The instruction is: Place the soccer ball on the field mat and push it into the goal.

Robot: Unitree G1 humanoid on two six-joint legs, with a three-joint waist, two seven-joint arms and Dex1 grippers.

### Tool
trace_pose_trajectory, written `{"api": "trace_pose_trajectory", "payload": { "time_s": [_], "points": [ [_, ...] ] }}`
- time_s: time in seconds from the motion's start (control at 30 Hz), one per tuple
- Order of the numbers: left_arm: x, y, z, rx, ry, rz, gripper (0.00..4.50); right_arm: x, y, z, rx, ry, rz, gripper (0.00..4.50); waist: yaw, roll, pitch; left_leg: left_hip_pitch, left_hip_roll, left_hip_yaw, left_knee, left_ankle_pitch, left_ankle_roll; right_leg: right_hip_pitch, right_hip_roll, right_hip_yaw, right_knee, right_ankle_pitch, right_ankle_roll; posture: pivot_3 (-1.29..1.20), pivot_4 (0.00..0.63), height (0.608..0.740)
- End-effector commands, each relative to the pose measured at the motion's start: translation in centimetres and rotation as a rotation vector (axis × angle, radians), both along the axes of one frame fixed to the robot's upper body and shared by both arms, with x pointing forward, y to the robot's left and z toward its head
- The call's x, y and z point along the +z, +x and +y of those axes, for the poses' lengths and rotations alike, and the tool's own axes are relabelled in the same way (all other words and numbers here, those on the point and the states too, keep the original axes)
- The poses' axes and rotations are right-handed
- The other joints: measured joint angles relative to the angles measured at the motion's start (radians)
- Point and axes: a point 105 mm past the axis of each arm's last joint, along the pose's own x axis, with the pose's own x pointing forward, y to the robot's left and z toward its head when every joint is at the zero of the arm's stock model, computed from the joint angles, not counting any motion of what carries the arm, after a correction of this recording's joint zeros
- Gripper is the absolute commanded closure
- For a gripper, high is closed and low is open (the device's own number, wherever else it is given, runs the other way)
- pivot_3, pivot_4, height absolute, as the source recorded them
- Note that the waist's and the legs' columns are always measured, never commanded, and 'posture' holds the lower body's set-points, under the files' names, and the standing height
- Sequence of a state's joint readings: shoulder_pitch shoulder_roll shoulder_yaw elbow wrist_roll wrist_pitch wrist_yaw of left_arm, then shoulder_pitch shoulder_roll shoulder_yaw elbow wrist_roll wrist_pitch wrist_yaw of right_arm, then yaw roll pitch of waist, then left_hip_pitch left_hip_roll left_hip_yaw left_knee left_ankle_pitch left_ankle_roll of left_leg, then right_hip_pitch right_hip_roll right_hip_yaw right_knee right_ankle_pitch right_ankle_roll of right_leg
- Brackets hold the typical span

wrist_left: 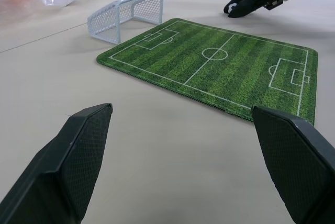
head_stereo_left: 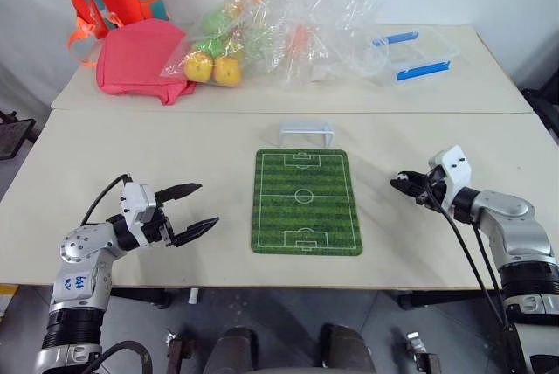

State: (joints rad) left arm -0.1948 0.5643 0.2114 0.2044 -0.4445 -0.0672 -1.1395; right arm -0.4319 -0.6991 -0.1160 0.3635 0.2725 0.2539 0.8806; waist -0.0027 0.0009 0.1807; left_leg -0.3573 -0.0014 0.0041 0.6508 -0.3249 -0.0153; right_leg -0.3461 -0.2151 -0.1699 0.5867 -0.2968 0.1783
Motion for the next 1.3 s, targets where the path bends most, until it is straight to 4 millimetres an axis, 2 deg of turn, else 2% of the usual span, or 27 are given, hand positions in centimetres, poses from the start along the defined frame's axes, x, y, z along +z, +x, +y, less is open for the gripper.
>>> {"api": "trace_pose_trajectory", "payload": {
  "time_s": [0.03,0.1,0.23,0.43,0.57,0.67,0.77,0.97,1.3],
  "points": [
    [0.6,-0.1,-0.5,-0.042,-0.009,-0.034,0.00,3.8,-0.8,1.1,0.059,-0.003,-0.102,3.65,0.000,0.000,0.000,0.000,0.000,0.000,0.000,0.000,0.000,0.000,0.000,0.000,0.000,0.000,0.000,0.00,0.150,0.740],
    [0.5,-0.2,-0.7,-0.066,-0.004,-0.028,0.00,5.1,-1.5,2.4,0.104,-0.009,-0.120,3.65,0.000,0.001,0.000,-0.001,0.000,0.000,0.000,0.000,0.000,0.000,0.000,0.000,0.000,0.000,0.000,0.00,0.150,0.740],
    [-0.3,-0.7,-0.8,-0.132,0.037,-0.014,0.00,6.4,-4.5,8.4,0.346,-0.057,-0.065,3.65,-0.001,0.001,0.001,-0.001,0.000,0.000,0.000,0.000,0.000,-0.001,0.000,0.001,0.000,0.000,0.000,0.00,0.150,0.740],
    [-0.7,-0.7,-1.2,-0.187,0.062,-0.022,0.00,4.6,-7.9,15.3,0.630,-0.146,-0.010,3.65,0.001,0.000,0.002,-0.001,0.002,0.001,0.001,-0.001,-0.001,-0.002,0.003,0.002,0.000,0.000,-0.001,0.00,0.150,0.740],
    [-1.4,-1.3,-1.2,-0.214,0.099,-0.028,0.00,3.0,-8.9,18.1,0.756,-0.168,0.042,3.65,0.001,0.000,0.002,-0.004,0.002,0.001,0.001,-0.001,-0.001,-0.006,0.003,0.003,0.001,0.000,-0.001,0.00,0.150,0.740],
    [-1.7,-1.5,-1.0,-0.202,0.099,-0.022,0.00,1.8,-9.1,19.0,0.810,-0.192,0.058,3.65,0.000,-0.001,0.001,-0.012,0.002,0.001,0.005,-0.001,-0.001,-0.013,0.003,0.003,0.004,0.001,-0.001,0.00,0.150,0.740],
    [-1.9,-1.9,-0.7,-0.172,0.094,-0.018,0.00,1.1,-9.1,19.3,0.838,-0.190,0.082,3.65,0.000,-0.001,0.002,-0.013,0.002,0.001,0.005,-0.001,-0.001,-0.013,0.003,0.003,0.004,0.001,-0.001,0.00,0.150,0.740],
    [-2.2,-2.8,-0.4,-0.141,0.091,-0.013,0.00,0.0,-8.7,19.2,0.849,-0.184,0.108,3.65,0.000,-0.001,0.001,-0.012,0.003,0.002,0.007,-0.001,-0.001,-0.013,0.003,0.004,0.005,0.001,-0.001,0.00,0.150,0.740],
    [-2.1,-2.8,-0.6,-0.122,0.080,-0.012,0.00,-1.0,-7.9,19.0,0.842,-0.183,0.130,3.65,0.000,-0.001,0.001,-0.012,0.003,0.002,0.007,-0.001,-0.001,-0.013,0.003,0.004,0.005,0.001,-0.002,0.00,0.150,0.740]
  ]
}}
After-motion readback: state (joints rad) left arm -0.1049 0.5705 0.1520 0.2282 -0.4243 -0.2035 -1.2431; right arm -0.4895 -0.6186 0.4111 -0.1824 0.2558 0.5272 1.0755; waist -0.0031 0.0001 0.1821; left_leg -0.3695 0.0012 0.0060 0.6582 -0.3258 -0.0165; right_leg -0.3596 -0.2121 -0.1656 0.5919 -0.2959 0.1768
